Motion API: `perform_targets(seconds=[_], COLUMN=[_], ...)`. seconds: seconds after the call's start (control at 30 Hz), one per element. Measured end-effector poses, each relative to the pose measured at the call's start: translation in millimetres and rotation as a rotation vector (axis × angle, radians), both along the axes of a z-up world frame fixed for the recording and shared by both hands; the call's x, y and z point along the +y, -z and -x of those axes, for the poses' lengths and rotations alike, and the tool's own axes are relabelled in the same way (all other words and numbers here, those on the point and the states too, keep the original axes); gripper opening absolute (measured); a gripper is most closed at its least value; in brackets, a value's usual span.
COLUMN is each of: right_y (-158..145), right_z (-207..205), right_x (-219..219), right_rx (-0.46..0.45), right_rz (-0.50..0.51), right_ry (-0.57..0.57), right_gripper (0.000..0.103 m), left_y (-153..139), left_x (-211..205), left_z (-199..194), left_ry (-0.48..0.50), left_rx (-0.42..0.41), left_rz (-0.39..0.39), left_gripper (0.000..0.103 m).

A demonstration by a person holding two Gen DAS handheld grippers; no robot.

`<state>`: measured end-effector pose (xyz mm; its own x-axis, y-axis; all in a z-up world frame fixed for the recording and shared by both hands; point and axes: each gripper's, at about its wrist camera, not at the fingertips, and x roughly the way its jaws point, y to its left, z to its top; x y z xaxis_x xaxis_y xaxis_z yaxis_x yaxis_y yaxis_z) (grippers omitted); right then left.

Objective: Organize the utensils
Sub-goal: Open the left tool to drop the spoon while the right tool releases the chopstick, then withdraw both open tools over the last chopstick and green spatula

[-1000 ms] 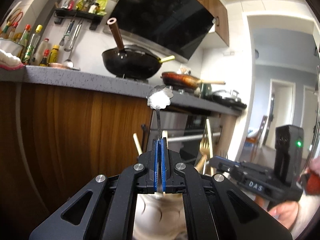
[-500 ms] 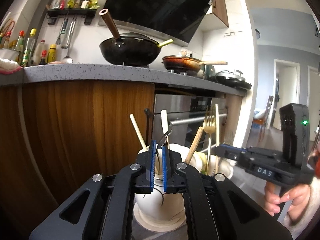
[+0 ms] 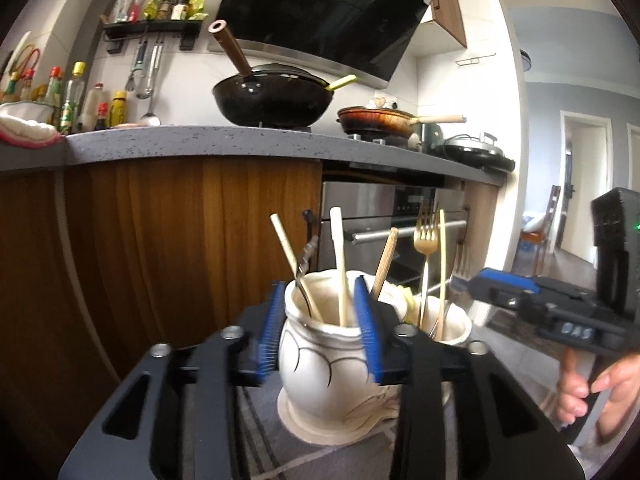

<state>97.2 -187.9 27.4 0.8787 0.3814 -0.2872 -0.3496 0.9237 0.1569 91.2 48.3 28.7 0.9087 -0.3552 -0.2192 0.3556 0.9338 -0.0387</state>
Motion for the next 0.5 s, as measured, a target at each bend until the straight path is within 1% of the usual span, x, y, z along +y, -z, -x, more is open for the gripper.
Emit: perform_targets(seconds=[0.03,0.07,0.1,0.13,0.17,0.2,0.23,0.3,0.33,0.4,0.5], right_y=[0.0,0.0,0.9,2.1,3.8,6.5,9.9,17.5,22.5,33.9,52.8], right_z=[4.2,7.3,11.5,15.1,17.9,21.5,25.4,32.1,35.7,40.5,44.5], right_x=[-1.6,-2.5,-3.5,-3.7,-3.5,-2.7,-1.1,3.3,5.5,9.6,17.6], right_rx=[0.002,0.005,0.013,0.024,0.037,0.056,0.074,0.105,0.125,0.175,0.254], right_rz=[0.001,0.005,0.01,0.016,0.023,0.035,0.051,0.089,0.11,0.141,0.19], right_ry=[0.001,0.002,0.001,-0.002,-0.005,-0.012,-0.02,-0.025,-0.031,-0.047,-0.063], right_gripper=[0.053,0.06,0.064,0.072,0.081,0.083,0.085,0.09,0.094,0.098,0.097], left_y=[0.4,1.1,1.6,3.2,4.4,6.0,7.7,12.8,14.9,20.1,28.5], left_x=[1.6,3.5,5.2,7.4,8.9,10.1,11.4,13.8,14.3,14.5,13.8], left_z=[2.9,6.8,10.3,15.6,19.2,22.6,26.0,35.3,39.1,47.4,58.4], left_ry=[-0.007,-0.014,-0.02,-0.029,-0.037,-0.046,-0.056,-0.081,-0.092,-0.112,-0.134], left_rx=[-0.001,-0.001,0.001,0.003,0.008,0.015,0.023,0.042,0.048,0.067,0.103], left_rz=[0.002,0.006,0.008,0.011,0.014,0.016,0.018,0.018,0.015,0.005,-0.007], left_gripper=[0.048,0.055,0.061,0.065,0.073,0.08,0.083,0.092,0.093,0.095,0.096])
